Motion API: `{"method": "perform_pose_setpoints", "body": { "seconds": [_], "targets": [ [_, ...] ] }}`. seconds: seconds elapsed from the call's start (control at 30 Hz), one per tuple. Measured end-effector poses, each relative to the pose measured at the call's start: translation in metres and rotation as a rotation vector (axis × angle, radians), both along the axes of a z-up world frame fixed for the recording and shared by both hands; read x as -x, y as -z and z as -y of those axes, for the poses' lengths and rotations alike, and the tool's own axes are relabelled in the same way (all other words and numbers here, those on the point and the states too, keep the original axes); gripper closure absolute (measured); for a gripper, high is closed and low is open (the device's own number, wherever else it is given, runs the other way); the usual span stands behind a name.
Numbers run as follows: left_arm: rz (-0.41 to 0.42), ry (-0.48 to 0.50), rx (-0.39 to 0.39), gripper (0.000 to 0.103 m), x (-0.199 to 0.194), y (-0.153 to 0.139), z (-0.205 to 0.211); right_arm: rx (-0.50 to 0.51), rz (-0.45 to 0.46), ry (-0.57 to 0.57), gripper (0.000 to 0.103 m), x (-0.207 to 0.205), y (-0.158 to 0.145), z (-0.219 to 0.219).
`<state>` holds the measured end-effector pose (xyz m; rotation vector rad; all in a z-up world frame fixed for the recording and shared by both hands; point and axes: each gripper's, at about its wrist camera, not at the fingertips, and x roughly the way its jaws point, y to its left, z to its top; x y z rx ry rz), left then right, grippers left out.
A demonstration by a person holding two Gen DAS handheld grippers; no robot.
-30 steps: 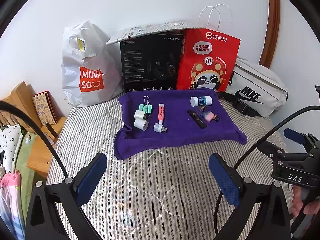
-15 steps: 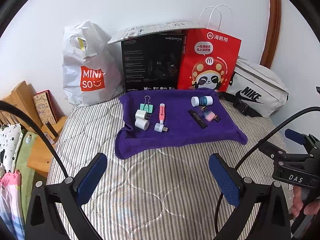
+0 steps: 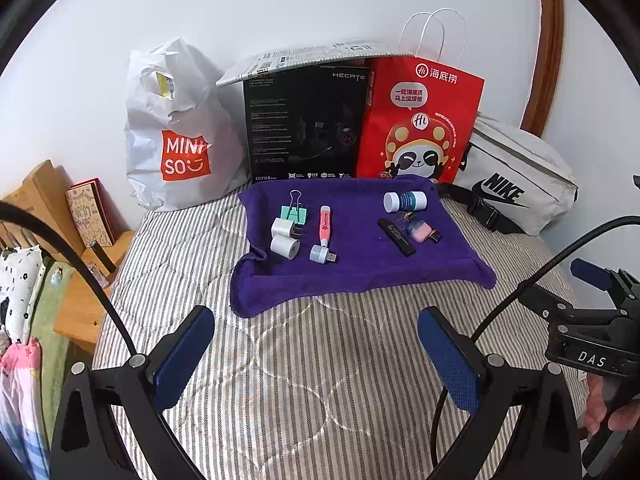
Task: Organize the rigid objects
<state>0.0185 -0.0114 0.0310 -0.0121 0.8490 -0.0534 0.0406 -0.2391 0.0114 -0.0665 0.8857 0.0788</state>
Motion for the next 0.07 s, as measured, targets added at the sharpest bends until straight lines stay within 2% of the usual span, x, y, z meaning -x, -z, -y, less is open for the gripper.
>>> {"method": "perform_pose_setpoints", "body": {
  "seconds": [0.07],
  "targets": [
    [0.003, -0.003, 0.001, 0.000, -0.0004, 0.0008, -0.0018, 0.002, -0.002, -0.002, 0.000, -0.0003, 0.0007, 0.0002]
  ]
}}
